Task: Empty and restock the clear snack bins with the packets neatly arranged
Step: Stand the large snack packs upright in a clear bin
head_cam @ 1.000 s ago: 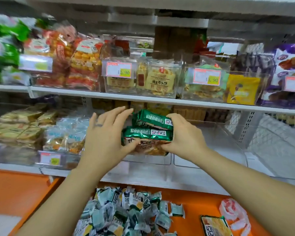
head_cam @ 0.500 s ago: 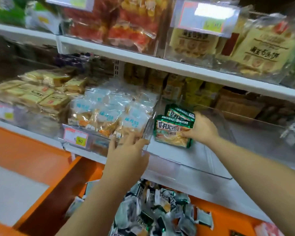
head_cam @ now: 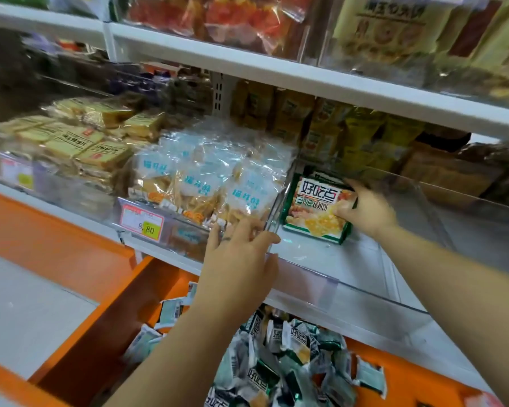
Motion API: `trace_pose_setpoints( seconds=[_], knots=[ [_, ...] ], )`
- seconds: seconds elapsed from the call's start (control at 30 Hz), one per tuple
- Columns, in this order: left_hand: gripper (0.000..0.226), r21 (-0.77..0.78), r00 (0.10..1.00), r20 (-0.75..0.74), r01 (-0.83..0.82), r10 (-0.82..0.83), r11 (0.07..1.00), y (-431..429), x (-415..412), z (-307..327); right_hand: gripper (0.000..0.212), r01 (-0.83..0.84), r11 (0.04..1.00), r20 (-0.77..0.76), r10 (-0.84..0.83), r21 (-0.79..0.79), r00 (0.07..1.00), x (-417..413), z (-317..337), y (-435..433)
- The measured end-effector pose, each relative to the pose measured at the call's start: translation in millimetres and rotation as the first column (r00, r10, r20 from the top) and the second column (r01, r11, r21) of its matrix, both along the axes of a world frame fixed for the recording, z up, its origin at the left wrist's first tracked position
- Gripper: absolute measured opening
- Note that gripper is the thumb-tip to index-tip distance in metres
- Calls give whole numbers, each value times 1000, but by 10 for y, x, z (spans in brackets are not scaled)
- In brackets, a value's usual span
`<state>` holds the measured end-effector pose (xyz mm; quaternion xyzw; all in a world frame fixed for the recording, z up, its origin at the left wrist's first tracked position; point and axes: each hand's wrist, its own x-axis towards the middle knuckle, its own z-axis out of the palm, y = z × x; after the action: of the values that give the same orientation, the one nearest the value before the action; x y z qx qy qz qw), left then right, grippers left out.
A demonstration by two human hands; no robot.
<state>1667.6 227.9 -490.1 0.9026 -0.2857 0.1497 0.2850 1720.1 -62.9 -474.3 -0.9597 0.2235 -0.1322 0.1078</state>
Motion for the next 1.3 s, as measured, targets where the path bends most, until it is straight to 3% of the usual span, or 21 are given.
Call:
trace_pose_setpoints(
  seconds=[0.1,0.17,0.33,0.43,0.53,0.8,1.1,1.17,1.3],
  knots=[
    [26,-31,1000,-1,-6,6,1000,-15,1,-27,73,77,993,-28,-80,-84,996,36,-1,82],
    [25,-42,1000,9,-6,6,999,-24,0,-27,75,89,995,-39,-91,-50,995,56,8,126],
    [23,-61,1000,0,-4,4,998,-27,4,-31,100,27,999,-52,-26,27,998,7,-73,166],
    [23,-60,1000,6,-9,10,998,-21,4,-38,90,84,996,58,-85,23,995,2,-155,202],
    [24,-49,1000,-6,-6,6,999,-8,2,-40,81,147,980,172,-169,131,971,24,-203,201],
    [23,-29,999,-37,-3,2,1000,-2,18,-18,75,28,994,225,-52,109,973,82,-194,279],
    [23,-1,1000,-13,-17,17,1000,6,-22,22,86,22,997,35,-25,77,999,41,-23,192],
    [24,-15,999,19,-50,50,999,2,-79,63,78,-24,998,66,20,66,998,-143,63,220],
    [21,-89,993,105,-45,55,995,-85,-313,112,33,-202,975,220,178,93,959,-802,274,424]
  ],
)
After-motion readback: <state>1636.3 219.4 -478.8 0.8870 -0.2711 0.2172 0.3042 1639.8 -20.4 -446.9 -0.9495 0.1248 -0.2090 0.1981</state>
